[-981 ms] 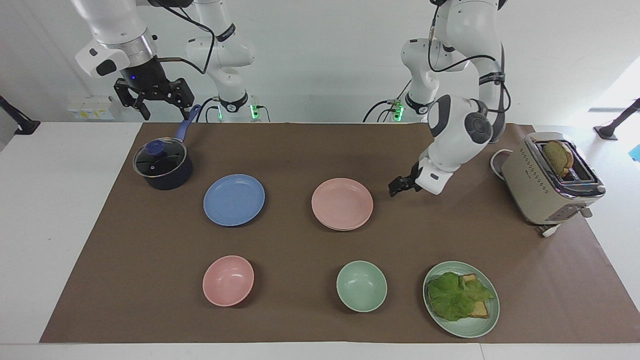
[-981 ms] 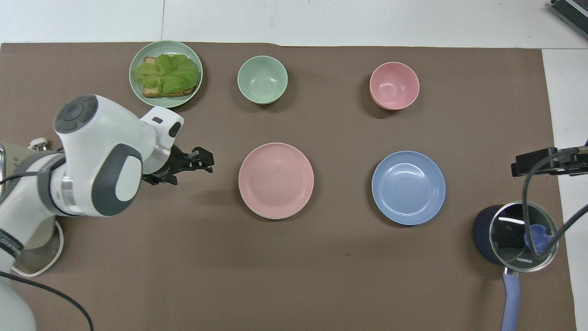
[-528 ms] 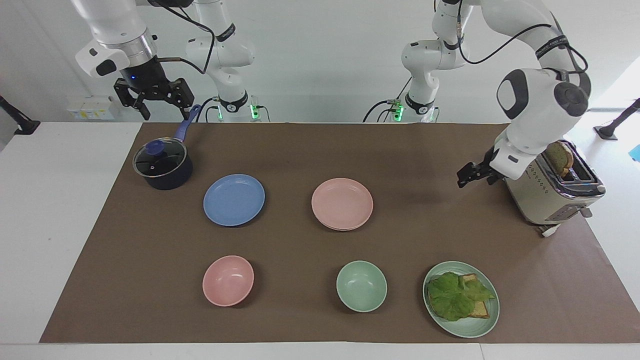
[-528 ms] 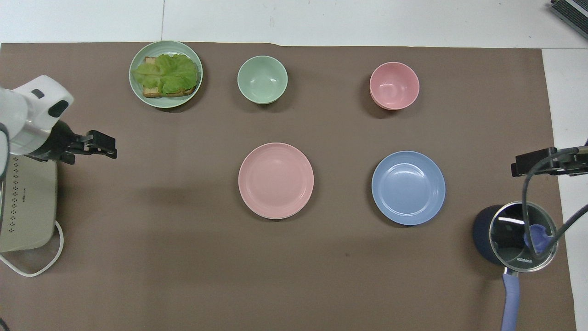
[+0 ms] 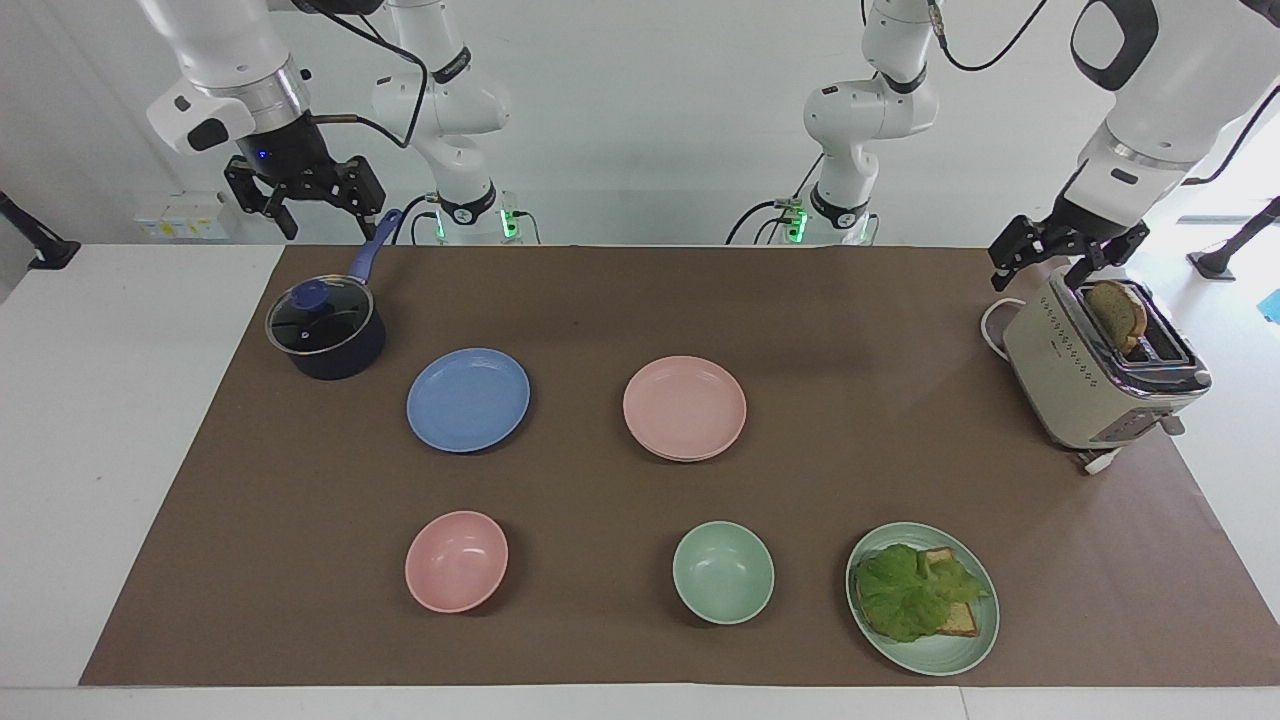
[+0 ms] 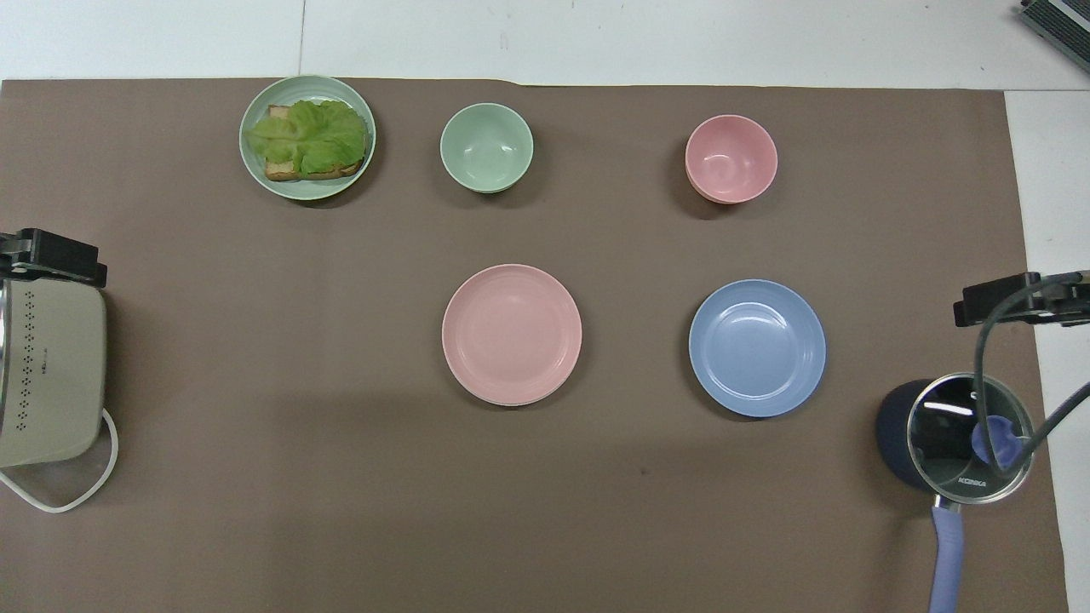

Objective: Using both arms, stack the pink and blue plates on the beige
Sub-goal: 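Open the left gripper and withdraw it to the rest pose, then reach the right gripper to the blue plate's rim and grasp it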

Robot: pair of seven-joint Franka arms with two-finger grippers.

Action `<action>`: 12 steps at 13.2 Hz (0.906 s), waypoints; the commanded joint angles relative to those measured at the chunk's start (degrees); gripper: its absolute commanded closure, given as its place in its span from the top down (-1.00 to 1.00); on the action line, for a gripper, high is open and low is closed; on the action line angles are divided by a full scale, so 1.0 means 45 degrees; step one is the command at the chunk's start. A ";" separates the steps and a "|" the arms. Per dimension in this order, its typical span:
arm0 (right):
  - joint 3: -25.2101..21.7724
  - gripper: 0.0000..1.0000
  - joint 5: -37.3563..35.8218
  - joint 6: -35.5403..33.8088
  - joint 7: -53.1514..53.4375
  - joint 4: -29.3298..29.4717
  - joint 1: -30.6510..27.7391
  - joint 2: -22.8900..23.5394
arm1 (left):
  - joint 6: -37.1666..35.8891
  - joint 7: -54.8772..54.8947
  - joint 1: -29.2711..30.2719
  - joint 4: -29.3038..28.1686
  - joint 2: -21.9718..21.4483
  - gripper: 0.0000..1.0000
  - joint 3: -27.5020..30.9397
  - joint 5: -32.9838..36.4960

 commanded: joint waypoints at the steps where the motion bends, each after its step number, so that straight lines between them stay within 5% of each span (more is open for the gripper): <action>1: 0.0063 1.00 -0.0047 0.0010 -0.0729 -0.0050 -0.0289 -0.0132 | -0.0468 -0.0066 -0.0149 0.0337 -0.0276 1.00 -0.0152 0.0201; 7: 0.0063 1.00 0.0167 0.3890 -0.1474 -0.3383 -0.0309 0.0081 | -0.0547 -0.0046 0.0104 0.0181 -0.0570 1.00 -0.0154 0.0162; 12: 0.0063 1.00 0.0167 0.7286 -0.1979 -0.5611 -0.0368 0.1819 | -0.0547 -0.0027 0.0085 0.0181 -0.0570 1.00 -0.0134 0.0162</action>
